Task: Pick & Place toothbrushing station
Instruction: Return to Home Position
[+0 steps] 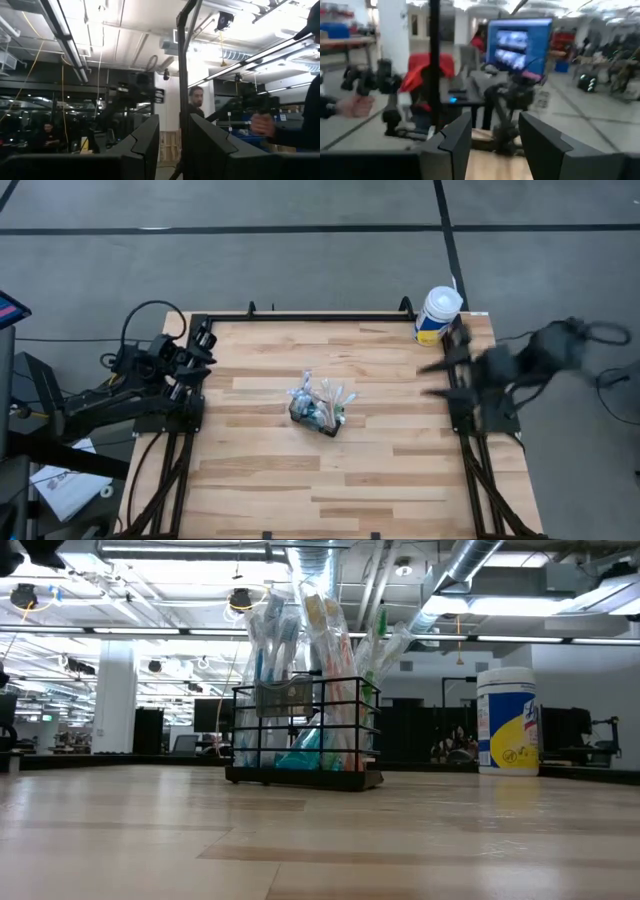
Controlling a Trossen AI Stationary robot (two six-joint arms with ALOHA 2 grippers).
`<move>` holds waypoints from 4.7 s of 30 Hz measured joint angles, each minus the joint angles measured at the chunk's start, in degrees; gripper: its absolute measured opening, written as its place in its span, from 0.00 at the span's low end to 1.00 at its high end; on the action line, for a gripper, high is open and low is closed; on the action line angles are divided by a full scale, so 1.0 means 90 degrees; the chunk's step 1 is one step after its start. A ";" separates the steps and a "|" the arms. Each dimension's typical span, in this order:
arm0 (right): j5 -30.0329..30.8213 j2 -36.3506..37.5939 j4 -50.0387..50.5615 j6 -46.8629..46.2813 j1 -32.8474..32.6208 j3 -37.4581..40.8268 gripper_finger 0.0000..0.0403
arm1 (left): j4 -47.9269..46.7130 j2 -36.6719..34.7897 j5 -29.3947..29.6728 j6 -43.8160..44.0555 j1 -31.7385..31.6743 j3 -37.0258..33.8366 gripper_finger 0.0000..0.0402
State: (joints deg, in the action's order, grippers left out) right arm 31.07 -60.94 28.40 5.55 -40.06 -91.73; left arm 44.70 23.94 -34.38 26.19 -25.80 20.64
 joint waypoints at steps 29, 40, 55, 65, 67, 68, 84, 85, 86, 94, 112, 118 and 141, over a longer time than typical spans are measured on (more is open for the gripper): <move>0.1331 0.6728 0.1146 -0.1313 0.1223 0.5416 0.38 | -0.2976 -0.2580 -0.0896 0.0114 -0.1397 -0.0624 0.25; 0.1968 0.6731 0.1129 -0.1810 0.1618 0.6203 0.38 | -0.2743 -0.2656 0.0497 0.0055 -0.1387 -0.1919 0.25; 0.2225 0.6736 -0.0576 -0.2358 0.1638 0.8199 0.38 | -0.3724 -0.2608 0.1732 -0.1074 -0.1392 -0.2254 0.25; 0.1726 0.6741 -0.1312 -0.3723 0.1628 0.9483 0.38 | -0.3928 -0.2615 0.1568 -0.1186 -0.1392 -0.2254 0.25; 0.1479 0.6734 -0.1468 -0.3869 0.1637 0.9585 0.38 | -0.3960 -0.2615 0.1455 -0.1180 -0.1392 -0.2254 0.25; 0.1350 0.6716 -0.1566 -0.3836 0.1638 0.9599 0.38 | -0.3977 -0.2615 0.1427 -0.1179 -0.1392 -0.2254 0.25; -0.1739 0.6384 -0.2086 -0.2723 0.1307 0.9718 0.38 | -0.4038 -0.2148 0.1456 -0.1050 -0.1387 -0.2254 0.25; -0.1913 0.6327 -0.2080 -0.2579 0.1238 0.9718 0.38 | -0.4023 -0.2063 0.1455 -0.1046 -0.1387 -0.2254 0.25; -0.2046 0.6279 -0.2078 -0.2549 0.1167 0.9718 0.38 | -0.4022 -0.1980 0.1456 -0.1026 -0.1387 -0.2254 0.25; -0.2183 0.6192 -0.2063 -0.3719 0.0868 0.9720 0.38 | -0.3991 -0.1415 0.1456 -0.0362 -0.1387 -0.2254 0.25; -0.2282 0.6195 -0.2037 -0.3906 0.0826 0.9720 0.38 | -0.3953 -0.0627 0.1458 -0.0361 -0.1387 -0.2254 0.25; -0.2282 0.6195 -0.2035 -0.3906 0.0826 0.9720 0.38 | -0.3922 -0.0604 0.1461 -0.0361 -0.1387 -0.2254 0.25; -0.2282 0.6195 -0.2030 -0.3904 0.0826 0.9723 0.38 | -0.3914 -0.0604 0.1459 -0.0359 -0.1387 -0.2254 0.25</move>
State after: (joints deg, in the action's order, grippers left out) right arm 10.52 -5.19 10.13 -29.58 -32.62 -4.23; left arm 9.47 18.50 -21.25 22.96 -38.28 0.36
